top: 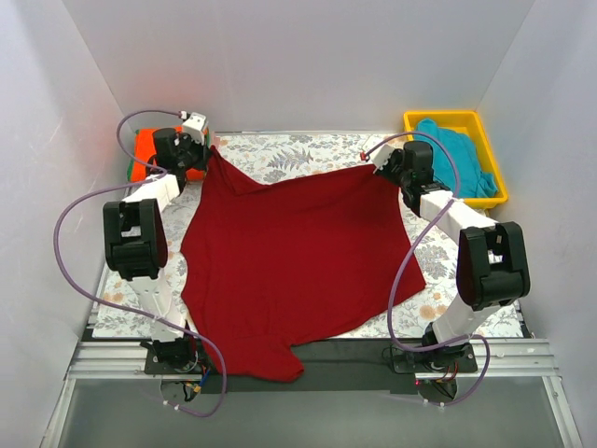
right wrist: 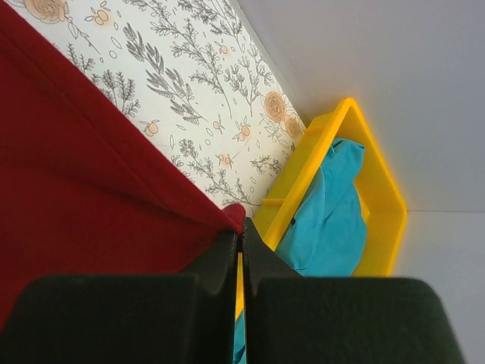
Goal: Fold and stack the t-shirts
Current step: Flatten the tshirt out, then fold the tshirt
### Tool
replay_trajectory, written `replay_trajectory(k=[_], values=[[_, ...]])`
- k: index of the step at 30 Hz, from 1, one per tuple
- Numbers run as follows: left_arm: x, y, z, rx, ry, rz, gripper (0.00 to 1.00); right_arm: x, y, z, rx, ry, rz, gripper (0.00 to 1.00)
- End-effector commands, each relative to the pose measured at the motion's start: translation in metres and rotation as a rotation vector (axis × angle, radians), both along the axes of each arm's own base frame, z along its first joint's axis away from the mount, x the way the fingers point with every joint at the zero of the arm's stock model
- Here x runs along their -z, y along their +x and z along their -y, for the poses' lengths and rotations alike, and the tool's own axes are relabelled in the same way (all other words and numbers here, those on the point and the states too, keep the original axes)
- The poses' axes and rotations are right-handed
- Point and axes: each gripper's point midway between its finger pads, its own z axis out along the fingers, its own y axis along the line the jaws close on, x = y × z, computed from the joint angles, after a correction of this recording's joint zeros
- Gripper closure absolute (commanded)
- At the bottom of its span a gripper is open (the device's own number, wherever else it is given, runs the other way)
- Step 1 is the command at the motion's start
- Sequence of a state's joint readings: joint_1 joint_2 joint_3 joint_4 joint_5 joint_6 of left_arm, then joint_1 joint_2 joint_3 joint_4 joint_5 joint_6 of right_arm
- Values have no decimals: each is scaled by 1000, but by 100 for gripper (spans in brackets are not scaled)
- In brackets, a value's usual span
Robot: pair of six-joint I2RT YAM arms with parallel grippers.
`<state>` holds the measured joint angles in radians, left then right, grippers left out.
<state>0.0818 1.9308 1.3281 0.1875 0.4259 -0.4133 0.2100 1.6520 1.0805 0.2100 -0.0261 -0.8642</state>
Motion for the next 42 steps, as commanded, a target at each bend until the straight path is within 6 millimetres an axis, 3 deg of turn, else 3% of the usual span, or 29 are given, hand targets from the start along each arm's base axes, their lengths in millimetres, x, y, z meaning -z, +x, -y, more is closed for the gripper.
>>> replay_trajectory(k=[1, 7, 12, 15, 16, 17, 21, 23, 24, 25, 30, 34, 37, 42], values=[[-20, 18, 4, -7, 26, 61, 100, -30, 20, 4, 20, 26, 89, 99], [-11, 28, 7, -10, 41, 40, 100, -19, 25, 13, 23, 16, 64, 99], [-19, 17, 5, -16, 63, 27, 100, -12, 26, 10, -1, 18, 33, 99], [-32, -4, 4, -7, 90, 32, 100, -12, 24, 6, -32, 24, 14, 99], [-24, -16, 5, -1, 93, 7, 100, -10, 22, 4, -44, 22, -1, 99], [-41, -27, 6, 3, 99, 28, 100, -9, 21, 3, -58, 26, -9, 99], [-49, -66, 14, 35, 114, 13, 100, -7, 21, -1, -97, 27, -44, 99], [-37, -91, 21, 55, 115, -51, 100, -3, 18, -2, -119, 33, -65, 99], [-49, -101, 21, 55, 119, -31, 100, -4, 17, -4, -132, 34, -68, 99], [-49, -109, 26, 69, 121, -39, 100, -4, 15, -4, -146, 28, -73, 99], [-35, -162, 51, 154, 139, -142, 100, 3, -1, 1, -192, 10, -119, 99], [-40, -199, 58, 183, 142, -182, 100, 4, -13, 15, -203, -5, -134, 99], [-33, -232, 64, 231, 133, -237, 100, 11, -25, 23, -225, -32, -153, 99], [-21, -268, 69, 276, 138, -303, 100, 32, -49, 32, -264, -84, -202, 99]])
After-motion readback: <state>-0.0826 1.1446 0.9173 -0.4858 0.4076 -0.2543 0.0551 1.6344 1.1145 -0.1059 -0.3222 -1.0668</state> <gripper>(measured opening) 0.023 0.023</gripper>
